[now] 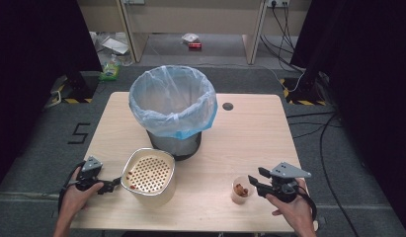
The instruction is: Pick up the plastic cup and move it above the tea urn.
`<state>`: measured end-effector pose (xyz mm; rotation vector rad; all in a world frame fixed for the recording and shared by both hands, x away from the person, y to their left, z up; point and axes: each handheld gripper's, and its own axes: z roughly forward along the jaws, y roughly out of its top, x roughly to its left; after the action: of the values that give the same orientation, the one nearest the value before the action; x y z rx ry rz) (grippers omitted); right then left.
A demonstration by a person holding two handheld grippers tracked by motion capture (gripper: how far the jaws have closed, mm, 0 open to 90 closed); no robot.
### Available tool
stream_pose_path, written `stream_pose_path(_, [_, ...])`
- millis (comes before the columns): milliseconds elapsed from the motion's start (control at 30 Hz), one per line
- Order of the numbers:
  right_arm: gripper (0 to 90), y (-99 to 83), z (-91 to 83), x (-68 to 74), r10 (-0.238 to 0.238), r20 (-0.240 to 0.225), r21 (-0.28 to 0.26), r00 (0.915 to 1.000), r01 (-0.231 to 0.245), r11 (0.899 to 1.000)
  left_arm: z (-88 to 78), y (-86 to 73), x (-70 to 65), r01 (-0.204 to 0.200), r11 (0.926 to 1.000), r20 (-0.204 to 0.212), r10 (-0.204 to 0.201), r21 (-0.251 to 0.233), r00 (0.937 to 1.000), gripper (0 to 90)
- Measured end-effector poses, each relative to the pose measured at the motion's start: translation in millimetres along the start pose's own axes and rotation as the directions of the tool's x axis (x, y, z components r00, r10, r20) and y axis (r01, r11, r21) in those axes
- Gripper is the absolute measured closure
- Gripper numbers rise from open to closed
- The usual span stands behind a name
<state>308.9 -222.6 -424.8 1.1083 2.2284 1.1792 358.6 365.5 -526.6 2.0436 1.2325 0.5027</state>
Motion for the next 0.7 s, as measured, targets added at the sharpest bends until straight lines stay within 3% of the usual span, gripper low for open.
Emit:
stream_pose_path(167, [55.9,-0.8,10.4,6.9,-0.023,-0.028,0.047,0.9993,0.025,0.999,0.0,0.0,0.0,0.001,1.0000,0.000,-0.001,0.000,1.0000,0.0])
stream_pose_path(400, [67.5,-8.8,28.8,4.9,-0.036,-0.067,0.122,0.9971,0.043,0.992,0.0,0.0,0.0,0.000,1.0000,0.000,0.000,0.000,1.0000,0.0])
stream_pose_path(500, [75.7,-12.2,32.5,5.5,-0.049,-0.082,0.130,0.9954,0.060,0.990,0.0,0.0,0.0,0.000,1.0000,0.000,0.000,0.000,1.0000,0.0])
stream_pose_path(700, [79.7,-11.8,29.9,7.4,-0.080,-0.100,0.126,0.9918,0.093,0.988,0.0,0.0,0.0,0.000,1.0000,0.000,0.000,0.000,1.0000,0.0])
